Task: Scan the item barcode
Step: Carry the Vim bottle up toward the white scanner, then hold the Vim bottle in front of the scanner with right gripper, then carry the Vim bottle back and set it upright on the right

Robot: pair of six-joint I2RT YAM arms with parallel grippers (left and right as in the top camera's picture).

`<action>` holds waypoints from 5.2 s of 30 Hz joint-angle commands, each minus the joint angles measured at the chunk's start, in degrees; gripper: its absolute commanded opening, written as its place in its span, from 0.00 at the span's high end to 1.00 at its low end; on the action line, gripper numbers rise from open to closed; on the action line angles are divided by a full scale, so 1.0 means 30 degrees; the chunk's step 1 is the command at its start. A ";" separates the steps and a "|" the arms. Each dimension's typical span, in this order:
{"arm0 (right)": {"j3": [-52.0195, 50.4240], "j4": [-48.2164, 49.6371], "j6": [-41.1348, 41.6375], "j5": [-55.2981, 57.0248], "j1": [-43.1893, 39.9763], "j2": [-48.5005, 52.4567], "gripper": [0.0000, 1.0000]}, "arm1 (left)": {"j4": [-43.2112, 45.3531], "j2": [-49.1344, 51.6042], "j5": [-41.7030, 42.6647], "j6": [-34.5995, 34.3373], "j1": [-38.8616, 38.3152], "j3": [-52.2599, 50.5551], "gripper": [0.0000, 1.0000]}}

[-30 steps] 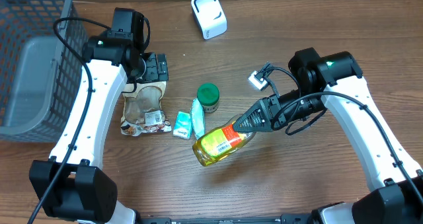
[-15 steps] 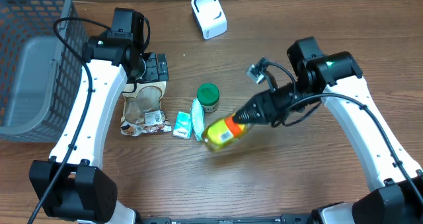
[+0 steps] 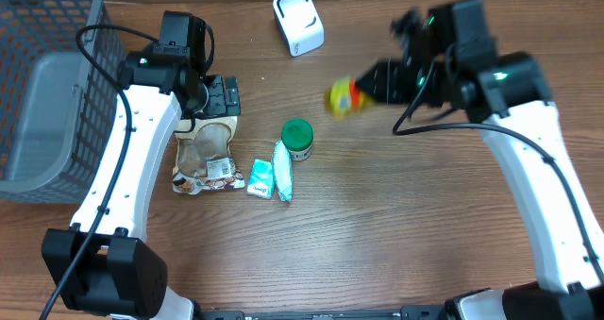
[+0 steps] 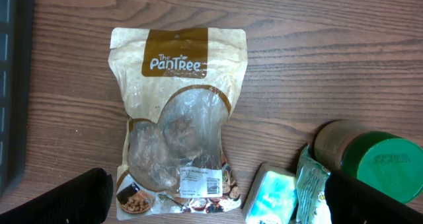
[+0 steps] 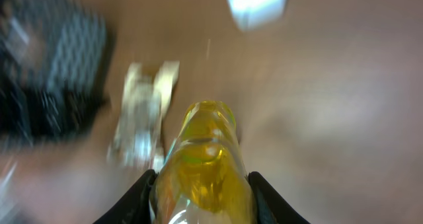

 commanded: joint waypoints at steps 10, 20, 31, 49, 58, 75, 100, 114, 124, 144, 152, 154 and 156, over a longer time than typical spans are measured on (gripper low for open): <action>0.2353 0.4422 -0.0816 1.0134 0.2565 0.0991 0.82 | 0.0007 0.0036 0.0095 0.0372 0.0087 0.0299 0.01; 0.2346 0.8510 -0.0831 0.9391 0.2718 0.2616 0.97 | 0.0007 0.0036 0.0102 0.0372 0.0087 0.0299 0.00; 0.2346 1.0105 -0.6535 1.2247 0.3934 0.6266 0.96 | 0.0007 0.0036 0.0095 0.0372 0.0087 0.0299 0.00; 0.2346 1.8170 -1.7682 1.8877 0.6142 1.2473 0.96 | 0.0007 0.0036 0.0102 0.0372 0.0087 0.0299 0.01; 0.2346 2.1332 -1.7675 1.8797 0.5880 1.3406 0.96 | 0.0007 0.0036 0.0095 0.0372 0.0087 0.0299 0.00; 0.1996 2.2316 -1.7354 1.7952 0.5697 1.3668 0.96 | 0.0015 0.0036 0.0102 0.0372 0.0087 0.0299 0.00; 0.1800 2.1150 -1.3442 1.8659 0.5195 1.2699 0.96 | 0.0007 0.0036 0.0095 0.0372 0.0087 0.0299 0.00; 0.1800 1.0455 -0.5319 1.8906 0.4473 0.6696 0.96 | 0.0007 0.0036 0.0102 0.0372 0.0087 0.0299 0.00; 0.1770 -0.1297 0.2761 1.2815 0.1348 0.5799 0.96 | 0.0007 0.0036 0.0095 0.0372 0.0087 0.0299 0.00; -0.2142 -0.2215 0.3060 0.8954 -0.4386 0.5799 0.91 | 0.0007 0.0036 0.0095 0.0372 0.0087 0.0299 0.00; -0.3665 -0.1239 0.2994 0.8954 -0.4503 0.5799 0.79 | 0.0007 0.0036 0.0095 0.0372 0.0087 0.0299 0.00; -0.3730 -0.1253 0.2994 0.8954 -0.4503 0.5799 0.77 | 0.0007 0.0036 0.0095 0.0372 0.0087 0.0299 0.00; -0.3767 -0.1268 0.2994 0.8947 -0.4503 0.5799 0.72 | 0.0007 0.0036 0.0095 0.0372 0.0087 0.0299 0.00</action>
